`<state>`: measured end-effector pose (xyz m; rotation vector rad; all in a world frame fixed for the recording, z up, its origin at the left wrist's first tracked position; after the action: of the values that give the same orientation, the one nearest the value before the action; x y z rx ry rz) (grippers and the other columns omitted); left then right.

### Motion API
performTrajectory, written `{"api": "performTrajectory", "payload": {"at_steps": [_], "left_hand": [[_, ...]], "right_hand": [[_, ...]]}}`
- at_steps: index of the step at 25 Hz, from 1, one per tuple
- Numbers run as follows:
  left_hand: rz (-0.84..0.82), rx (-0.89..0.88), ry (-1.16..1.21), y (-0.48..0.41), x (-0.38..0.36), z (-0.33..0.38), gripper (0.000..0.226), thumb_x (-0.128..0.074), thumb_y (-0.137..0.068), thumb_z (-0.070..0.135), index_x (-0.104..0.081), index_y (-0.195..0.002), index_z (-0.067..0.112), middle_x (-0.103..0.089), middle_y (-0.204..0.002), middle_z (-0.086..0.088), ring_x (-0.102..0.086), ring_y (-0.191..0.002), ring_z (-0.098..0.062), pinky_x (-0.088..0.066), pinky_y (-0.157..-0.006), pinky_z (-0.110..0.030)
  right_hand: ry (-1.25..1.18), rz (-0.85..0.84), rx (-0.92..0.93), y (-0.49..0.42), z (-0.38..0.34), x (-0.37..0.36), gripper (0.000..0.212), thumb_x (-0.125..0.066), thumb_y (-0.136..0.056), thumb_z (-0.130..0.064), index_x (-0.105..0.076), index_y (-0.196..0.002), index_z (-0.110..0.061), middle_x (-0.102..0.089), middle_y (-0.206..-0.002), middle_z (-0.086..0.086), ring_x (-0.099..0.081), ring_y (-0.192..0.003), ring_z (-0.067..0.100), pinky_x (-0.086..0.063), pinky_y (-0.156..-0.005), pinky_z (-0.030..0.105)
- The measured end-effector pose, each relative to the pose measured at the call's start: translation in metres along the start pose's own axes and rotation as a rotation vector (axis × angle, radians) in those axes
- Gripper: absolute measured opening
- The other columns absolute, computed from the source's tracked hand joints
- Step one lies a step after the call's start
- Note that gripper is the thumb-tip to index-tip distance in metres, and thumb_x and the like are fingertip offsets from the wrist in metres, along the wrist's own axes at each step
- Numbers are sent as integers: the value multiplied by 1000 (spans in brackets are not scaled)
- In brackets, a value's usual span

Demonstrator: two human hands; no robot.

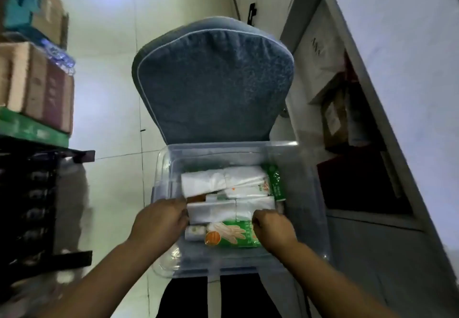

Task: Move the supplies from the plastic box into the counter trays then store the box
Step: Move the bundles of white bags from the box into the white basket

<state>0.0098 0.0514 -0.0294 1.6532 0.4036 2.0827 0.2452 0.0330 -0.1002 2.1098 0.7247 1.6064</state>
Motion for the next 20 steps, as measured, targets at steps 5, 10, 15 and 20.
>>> {"api": "performTrajectory", "payload": {"at_steps": [5,10,15,20], "left_hand": [[12,89,89,-28,-44,7,22,-51,-86,36,-64,-103,29,-71,-100,3,-64,-89,-19,-46,-65,-28],[-32,141,152,-40,-84,9,24,-51,-87,35,-62,-107,27,-68,-105,2,-62,-94,-19,-49,-71,-30],[-104,165,146,-52,-110,8,28,-50,-87,35,-59,-113,28,-67,-107,2,-60,-96,-19,-47,-72,-30],[-69,45,67,-66,-112,18,50,-59,-83,28,-48,-131,25,-57,-130,-2,-52,-117,-22,-46,-92,-32]], "right_hand": [[145,-53,138,-82,20,-35,48,-46,-82,0,-47,-129,-9,-52,-131,13,-48,-117,28,-42,-90,33],[295,-94,198,-112,30,-76,47,-53,-81,-7,-43,-127,-10,-49,-128,13,-44,-115,29,-37,-93,38],[231,-85,184,-114,40,-88,44,-49,-84,-14,-51,-128,-22,-53,-126,8,-48,-114,28,-40,-91,36],[250,10,355,-95,14,-51,23,-70,-68,-13,-68,-90,-19,-70,-78,6,-67,-67,28,-50,-54,29]]}}
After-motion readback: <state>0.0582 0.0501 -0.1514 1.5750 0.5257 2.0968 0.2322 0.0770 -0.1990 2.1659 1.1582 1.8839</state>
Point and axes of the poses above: each hand's wrist, its own y-axis away from the middle knuckle, its own x-axis out of the back of the hand, z = x × y, the point moved 6 cm from there along -y, towards the middle knuckle
